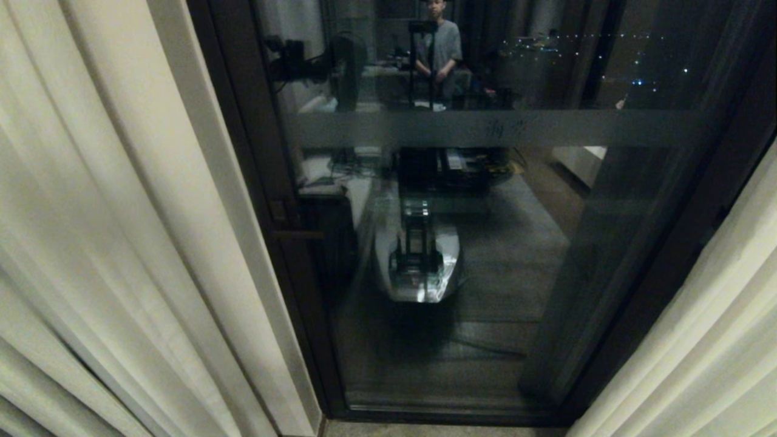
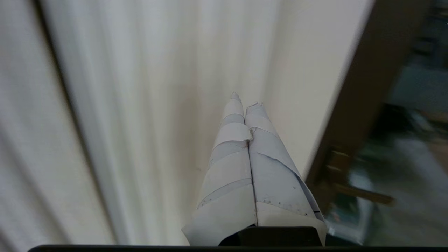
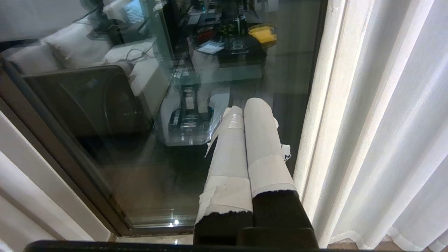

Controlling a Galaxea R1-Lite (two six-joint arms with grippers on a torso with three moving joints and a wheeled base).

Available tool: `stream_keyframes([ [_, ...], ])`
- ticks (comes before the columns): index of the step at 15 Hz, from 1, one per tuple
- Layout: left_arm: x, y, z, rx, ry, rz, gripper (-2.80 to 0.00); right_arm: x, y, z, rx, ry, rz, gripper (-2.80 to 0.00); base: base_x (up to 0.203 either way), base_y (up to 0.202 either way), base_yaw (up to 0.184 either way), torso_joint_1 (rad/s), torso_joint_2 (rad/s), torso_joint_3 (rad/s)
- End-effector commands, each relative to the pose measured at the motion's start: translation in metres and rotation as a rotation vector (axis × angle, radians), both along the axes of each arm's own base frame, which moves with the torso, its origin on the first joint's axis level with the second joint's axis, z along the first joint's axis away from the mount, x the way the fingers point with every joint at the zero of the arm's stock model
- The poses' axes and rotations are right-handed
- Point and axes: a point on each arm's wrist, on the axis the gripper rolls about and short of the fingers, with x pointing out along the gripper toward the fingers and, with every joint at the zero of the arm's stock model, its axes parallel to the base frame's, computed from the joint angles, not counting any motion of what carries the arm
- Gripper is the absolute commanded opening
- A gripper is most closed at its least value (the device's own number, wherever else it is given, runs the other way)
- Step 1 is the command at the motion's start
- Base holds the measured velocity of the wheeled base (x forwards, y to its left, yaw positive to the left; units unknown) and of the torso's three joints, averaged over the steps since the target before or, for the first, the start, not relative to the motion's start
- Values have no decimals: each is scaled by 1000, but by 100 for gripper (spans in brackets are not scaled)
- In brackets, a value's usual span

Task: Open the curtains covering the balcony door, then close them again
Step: Pull the inner curtains open on both sides

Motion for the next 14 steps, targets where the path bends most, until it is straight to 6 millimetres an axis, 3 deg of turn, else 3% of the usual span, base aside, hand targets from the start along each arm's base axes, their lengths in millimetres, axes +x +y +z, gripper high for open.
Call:
stream_keyframes([
  [1,2,-9,0,7,-4,-65,-280,0,0,0,0,-1,-1,-280,0,0,0,0,0,0],
  [4,1,-27,-5,19,17,-272,-280,0,0,0,0,-1,-1,-280,0,0,0,0,0,0],
  [9,-18,-65,-21,4,42,-451,-280,0,0,0,0,-1,-1,-280,0,0,0,0,0,0],
  [11,-36,-89,-31,-29,94,-569,-280,0,0,0,0,-1,-1,-280,0,0,0,0,0,0],
  [14,-67,-111,-54,-59,181,-620,-280,0,0,0,0,-1,-1,-280,0,0,0,0,0,0],
])
